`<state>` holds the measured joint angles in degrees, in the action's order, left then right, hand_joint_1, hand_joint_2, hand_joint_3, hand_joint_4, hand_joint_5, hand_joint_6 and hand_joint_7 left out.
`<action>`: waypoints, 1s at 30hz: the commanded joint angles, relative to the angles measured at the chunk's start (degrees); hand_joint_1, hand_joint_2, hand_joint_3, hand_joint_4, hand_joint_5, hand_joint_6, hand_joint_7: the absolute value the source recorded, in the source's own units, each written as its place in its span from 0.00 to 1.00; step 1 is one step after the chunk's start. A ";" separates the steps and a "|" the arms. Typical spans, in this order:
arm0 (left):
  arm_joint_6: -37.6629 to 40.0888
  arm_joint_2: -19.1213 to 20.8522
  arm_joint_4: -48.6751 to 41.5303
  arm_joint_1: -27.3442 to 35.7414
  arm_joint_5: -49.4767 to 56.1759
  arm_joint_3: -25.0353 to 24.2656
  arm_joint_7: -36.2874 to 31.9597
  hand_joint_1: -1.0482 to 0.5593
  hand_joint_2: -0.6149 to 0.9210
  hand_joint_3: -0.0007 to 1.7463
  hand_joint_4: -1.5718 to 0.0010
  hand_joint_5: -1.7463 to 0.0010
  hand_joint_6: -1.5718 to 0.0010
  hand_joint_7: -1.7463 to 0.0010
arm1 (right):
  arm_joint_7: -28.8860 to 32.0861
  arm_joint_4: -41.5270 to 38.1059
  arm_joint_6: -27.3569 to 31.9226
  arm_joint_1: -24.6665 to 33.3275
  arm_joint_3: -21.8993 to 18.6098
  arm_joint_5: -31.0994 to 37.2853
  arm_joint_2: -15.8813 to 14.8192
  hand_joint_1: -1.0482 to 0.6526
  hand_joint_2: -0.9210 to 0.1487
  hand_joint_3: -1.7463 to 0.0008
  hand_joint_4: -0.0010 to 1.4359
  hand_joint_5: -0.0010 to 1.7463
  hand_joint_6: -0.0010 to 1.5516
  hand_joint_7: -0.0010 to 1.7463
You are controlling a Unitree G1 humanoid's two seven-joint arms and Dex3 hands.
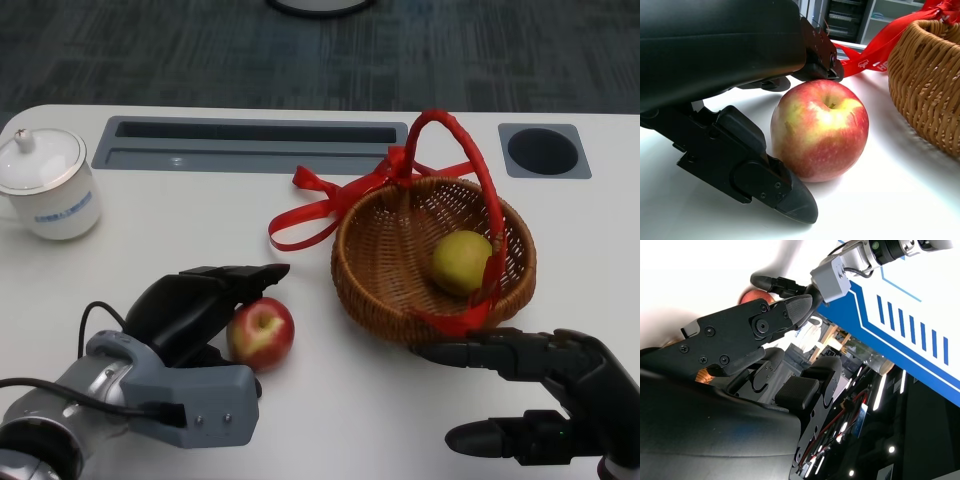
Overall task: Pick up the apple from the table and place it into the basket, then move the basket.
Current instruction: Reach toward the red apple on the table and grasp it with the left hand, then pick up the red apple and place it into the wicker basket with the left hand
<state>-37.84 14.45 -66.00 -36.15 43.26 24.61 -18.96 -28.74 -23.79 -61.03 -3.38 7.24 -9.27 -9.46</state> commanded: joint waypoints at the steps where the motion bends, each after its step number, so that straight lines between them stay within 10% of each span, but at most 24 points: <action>1: -0.03 -0.20 -1.33 -0.77 -1.27 0.99 1.90 0.18 0.84 0.00 0.78 1.00 0.79 1.00 | 0.32 0.81 0.24 0.40 -0.21 -0.58 -0.45 0.42 0.12 1.00 0.58 0.00 0.50 0.00; 19: -2.10 -2.39 -0.99 -0.65 -7.66 1.67 7.00 0.23 0.84 0.00 0.74 0.99 0.74 0.99 | 0.76 1.35 0.37 1.36 -0.13 -0.50 -0.22 0.43 0.13 1.00 0.59 0.00 0.51 0.00; 26: -4.24 -4.72 -2.45 1.10 -15.09 -2.97 10.22 0.52 0.89 0.00 0.30 0.94 0.38 0.96 | 0.76 1.71 0.25 1.79 -0.15 -0.44 -0.39 0.43 0.13 1.00 0.59 0.00 0.50 0.00; 30: -3.29 -4.57 -2.54 1.17 -14.96 -3.32 7.23 0.58 0.91 0.00 0.21 0.95 0.29 0.96 | 0.85 1.42 -0.14 1.66 -0.35 -0.24 -0.39 0.43 0.13 1.00 0.58 0.00 0.51 0.00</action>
<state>-41.29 9.68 -67.73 -36.63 28.21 21.46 -11.37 -28.34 -22.67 -60.65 -1.96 7.32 -9.20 -9.41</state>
